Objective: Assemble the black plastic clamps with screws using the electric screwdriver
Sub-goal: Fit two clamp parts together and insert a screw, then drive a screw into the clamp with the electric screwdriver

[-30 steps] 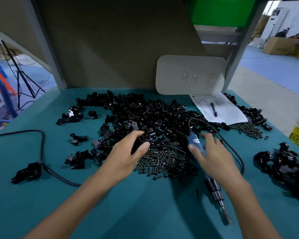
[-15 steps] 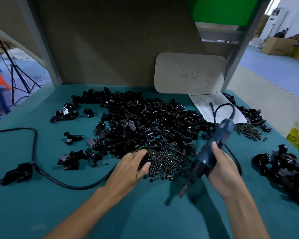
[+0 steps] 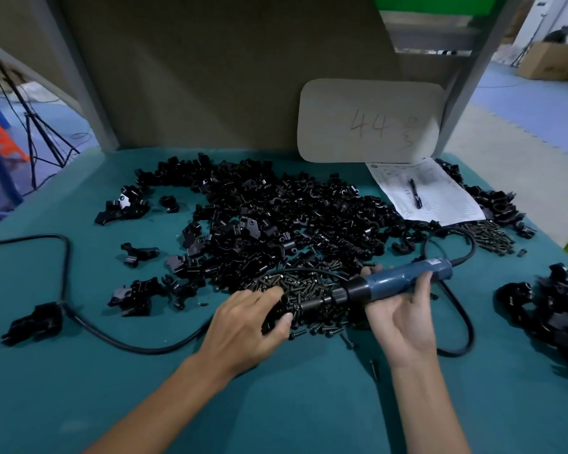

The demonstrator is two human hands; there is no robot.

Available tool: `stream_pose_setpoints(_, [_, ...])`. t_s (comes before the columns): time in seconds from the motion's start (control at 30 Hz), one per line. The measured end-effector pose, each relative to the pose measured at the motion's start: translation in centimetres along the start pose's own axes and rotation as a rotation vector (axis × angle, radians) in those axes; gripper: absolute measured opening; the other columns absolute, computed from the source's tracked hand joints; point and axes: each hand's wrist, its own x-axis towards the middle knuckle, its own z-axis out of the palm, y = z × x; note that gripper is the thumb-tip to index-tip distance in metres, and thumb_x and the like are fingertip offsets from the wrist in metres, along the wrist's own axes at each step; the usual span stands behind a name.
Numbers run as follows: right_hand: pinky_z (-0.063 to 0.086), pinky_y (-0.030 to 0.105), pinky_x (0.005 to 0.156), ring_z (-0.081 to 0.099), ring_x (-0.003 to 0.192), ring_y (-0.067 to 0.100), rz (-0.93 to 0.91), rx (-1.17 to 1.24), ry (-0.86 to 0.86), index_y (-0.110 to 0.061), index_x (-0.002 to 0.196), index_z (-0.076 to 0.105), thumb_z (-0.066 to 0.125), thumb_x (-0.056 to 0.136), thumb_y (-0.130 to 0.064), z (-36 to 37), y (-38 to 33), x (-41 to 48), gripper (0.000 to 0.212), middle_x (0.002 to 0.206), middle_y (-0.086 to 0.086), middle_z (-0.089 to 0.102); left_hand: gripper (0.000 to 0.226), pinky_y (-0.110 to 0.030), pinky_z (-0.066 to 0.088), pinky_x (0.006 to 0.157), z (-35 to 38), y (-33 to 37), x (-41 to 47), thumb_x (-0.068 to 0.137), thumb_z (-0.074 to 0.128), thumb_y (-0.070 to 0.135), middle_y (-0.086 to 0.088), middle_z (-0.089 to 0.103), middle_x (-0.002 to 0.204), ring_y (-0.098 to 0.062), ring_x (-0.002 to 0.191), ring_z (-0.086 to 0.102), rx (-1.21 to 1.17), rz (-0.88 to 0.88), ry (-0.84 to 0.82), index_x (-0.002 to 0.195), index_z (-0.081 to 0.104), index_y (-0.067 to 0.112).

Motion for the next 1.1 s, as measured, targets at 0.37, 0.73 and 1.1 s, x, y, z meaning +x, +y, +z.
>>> stream_pose_setpoints(0.37, [0.044,0.042,0.111,0.058,0.102,0.018,0.009,0.041,0.012,-0.017,0.119,0.057,0.059,0.095,-0.057,0.5,1.2,-0.5,0.047,0.095,0.003,0.058,0.032,-0.025,0.038,0.044,-1.1,0.4,0.0,0.091,0.049,0.043,0.008,0.051,0.057,-0.012,0.047,0.046,-0.081,-0.066,-0.05,0.1,0.063,0.015])
stream_pose_setpoints(0.73, [0.049,0.043,0.101,0.067,0.106,0.019,0.015,-0.12,0.029,-0.017,0.12,0.053,0.051,0.1,-0.058,0.8,1.4,-1.1,0.046,0.1,0.004,0.062,0.032,-0.021,0.03,0.045,-1.4,0.6,0.0,0.091,0.05,0.041,0.009,0.047,0.052,-0.012,0.044,0.043,-0.037,-0.07,-0.094,0.103,0.064,0.015])
stream_pose_setpoints(1.1, [0.054,0.044,0.1,0.073,0.101,0.023,-0.009,-0.232,0.141,-0.017,0.132,0.051,0.052,0.099,-0.055,0.7,1.7,-1.5,0.051,0.102,0.009,0.068,0.028,-0.02,0.033,0.048,-1.1,0.5,-0.2,0.088,0.057,0.04,0.011,0.048,0.055,-0.011,0.046,0.043,-0.042,-0.029,-0.073,0.1,0.061,0.015])
